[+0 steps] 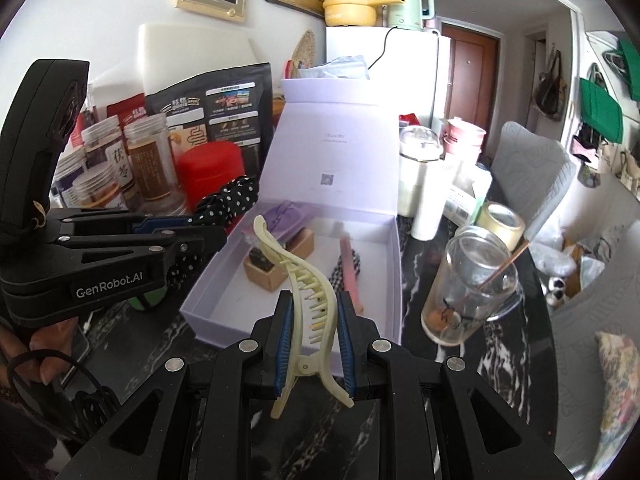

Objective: Organize rigid objects
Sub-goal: 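Lift and carry the polka-dot scrunchie and cream claw clip toward the white box, then lower the scrunchie onto the purple box with the left tool while the right tool lowers the clip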

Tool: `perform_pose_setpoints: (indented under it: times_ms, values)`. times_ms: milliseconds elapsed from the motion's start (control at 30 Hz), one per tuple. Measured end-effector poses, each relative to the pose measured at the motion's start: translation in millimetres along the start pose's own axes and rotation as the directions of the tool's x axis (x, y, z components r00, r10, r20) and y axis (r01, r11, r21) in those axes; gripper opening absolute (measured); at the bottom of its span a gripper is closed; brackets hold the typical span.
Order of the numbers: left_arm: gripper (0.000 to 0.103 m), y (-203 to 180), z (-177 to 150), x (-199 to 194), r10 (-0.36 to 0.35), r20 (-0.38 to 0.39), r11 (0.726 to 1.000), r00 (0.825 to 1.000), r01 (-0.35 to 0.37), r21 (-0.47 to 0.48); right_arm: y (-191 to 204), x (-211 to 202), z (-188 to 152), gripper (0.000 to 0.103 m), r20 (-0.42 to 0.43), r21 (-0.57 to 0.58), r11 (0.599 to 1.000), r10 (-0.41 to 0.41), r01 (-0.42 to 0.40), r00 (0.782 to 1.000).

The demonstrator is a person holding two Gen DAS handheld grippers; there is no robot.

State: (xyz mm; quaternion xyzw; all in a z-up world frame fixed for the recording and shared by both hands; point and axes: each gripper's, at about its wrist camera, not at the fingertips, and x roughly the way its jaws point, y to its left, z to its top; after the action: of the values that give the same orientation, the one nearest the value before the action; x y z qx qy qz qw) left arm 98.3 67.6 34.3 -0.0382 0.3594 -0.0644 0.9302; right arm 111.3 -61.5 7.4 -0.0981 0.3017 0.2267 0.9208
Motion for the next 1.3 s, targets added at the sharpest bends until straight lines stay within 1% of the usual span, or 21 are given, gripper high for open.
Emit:
perform_pose_setpoints:
  times_ms: [167,400,667,800,867,1000,1067,1133,1300]
  values:
    - [0.017,3,10,11,-0.005,0.005,1.000,1.000,0.005,0.005,-7,14,10,0.021,-0.001,-0.002,1.000,-0.013,0.013,1.000]
    - [0.017,14,27,28,0.013,0.025,1.000,1.000,-0.013,0.004,-16,37,25,0.021,-0.007,-0.005,1.000,-0.017,0.017,1.000]
    - [0.017,32,46,49,0.043,0.040,0.999,0.998,-0.042,-0.029,-23,63,45,0.021,-0.006,-0.011,1.000,-0.017,0.017,1.000]
    - [0.017,40,59,56,0.038,0.049,0.998,0.998,-0.036,-0.053,-25,77,57,0.021,-0.004,-0.010,1.000,-0.010,0.010,1.000]
    - [0.017,44,65,59,0.042,0.054,0.997,0.998,-0.039,-0.060,-26,86,63,0.021,-0.005,-0.007,1.000,-0.022,0.022,1.000]
    - [0.017,51,70,67,0.064,0.054,0.994,0.996,-0.059,-0.087,-29,98,72,0.021,-0.004,-0.006,1.000,-0.015,0.015,1.000]
    - [0.017,54,69,74,0.067,0.042,0.994,0.997,-0.062,-0.093,-32,106,73,0.021,-0.015,0.002,1.000,-0.011,0.011,1.000]
    - [0.017,56,66,84,0.066,0.007,0.993,0.998,-0.065,-0.094,-34,112,73,0.021,-0.024,0.010,1.000,-0.012,0.012,1.000]
    - [0.017,56,61,105,0.048,-0.044,0.995,0.998,-0.051,-0.083,-39,132,67,0.021,-0.080,0.015,1.000,-0.012,0.014,0.997]
